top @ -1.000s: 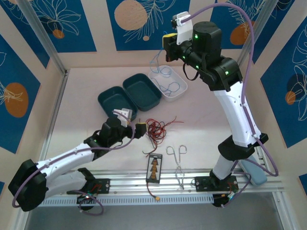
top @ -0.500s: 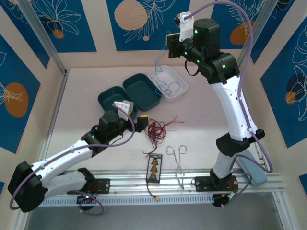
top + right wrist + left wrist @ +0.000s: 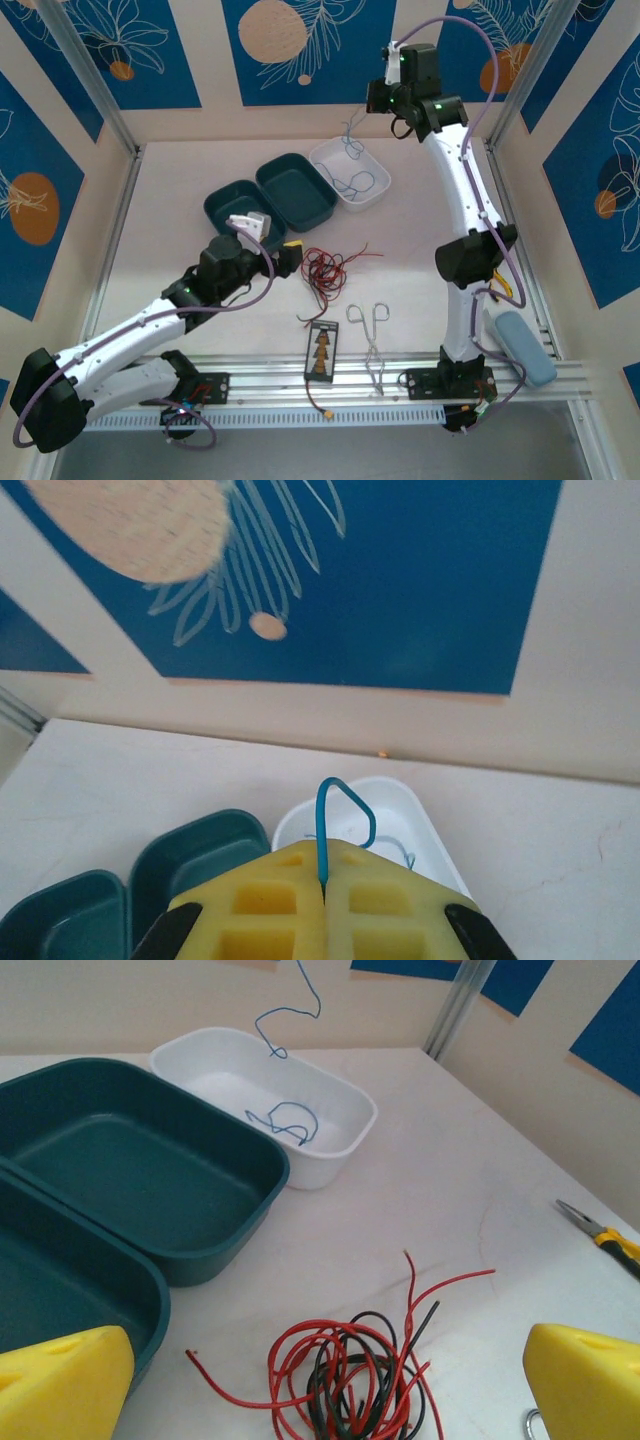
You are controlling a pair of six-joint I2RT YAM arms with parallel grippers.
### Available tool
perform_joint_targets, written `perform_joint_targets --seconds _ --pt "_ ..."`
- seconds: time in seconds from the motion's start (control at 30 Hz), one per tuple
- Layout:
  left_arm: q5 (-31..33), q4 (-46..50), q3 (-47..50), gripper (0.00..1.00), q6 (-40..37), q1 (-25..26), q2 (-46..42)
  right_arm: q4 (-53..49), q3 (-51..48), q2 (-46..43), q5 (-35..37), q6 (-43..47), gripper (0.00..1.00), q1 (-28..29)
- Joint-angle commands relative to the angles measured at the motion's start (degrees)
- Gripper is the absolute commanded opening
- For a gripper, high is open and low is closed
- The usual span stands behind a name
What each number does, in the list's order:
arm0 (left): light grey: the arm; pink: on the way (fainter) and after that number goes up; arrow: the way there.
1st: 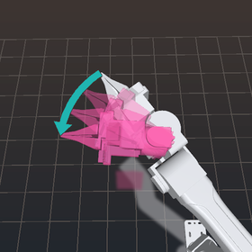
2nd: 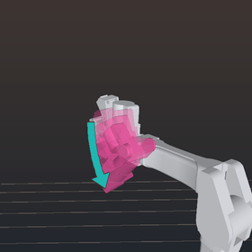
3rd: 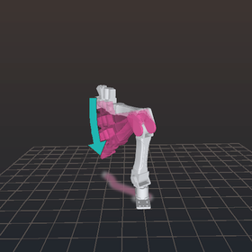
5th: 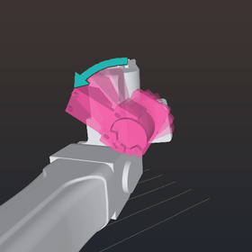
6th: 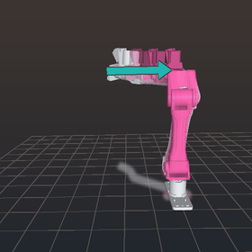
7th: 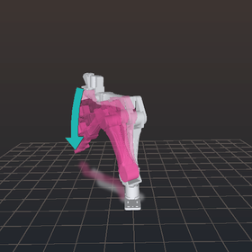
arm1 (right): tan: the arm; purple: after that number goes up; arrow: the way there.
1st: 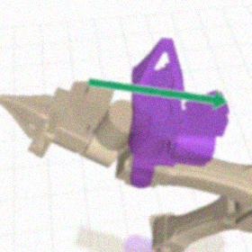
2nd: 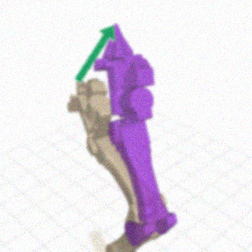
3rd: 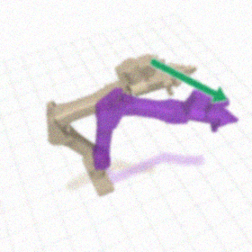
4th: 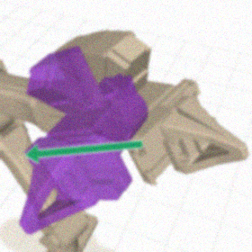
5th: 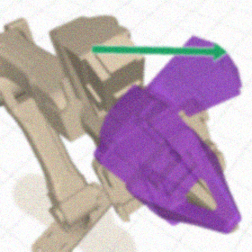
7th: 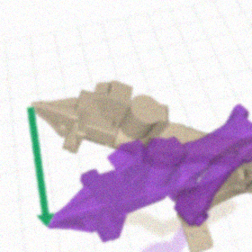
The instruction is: Untangle the cables
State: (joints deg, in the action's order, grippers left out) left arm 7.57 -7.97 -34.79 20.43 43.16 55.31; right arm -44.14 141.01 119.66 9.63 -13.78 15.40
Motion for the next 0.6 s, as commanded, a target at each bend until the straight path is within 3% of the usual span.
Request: perform_joint_targets --seconds 0.0,0.57 --pt "2.1 0.9 0.8 1.0 -1.1 0.3 -1.1 1.6 2.3 2.5 -2.5 -2.7 0.0 -0.7" --pt "3.2 1.6 1.7 1.0 -0.2 0.2 -0.4 -2.6 2.3 15.4 2.9 -0.1 0.0 -1.5"
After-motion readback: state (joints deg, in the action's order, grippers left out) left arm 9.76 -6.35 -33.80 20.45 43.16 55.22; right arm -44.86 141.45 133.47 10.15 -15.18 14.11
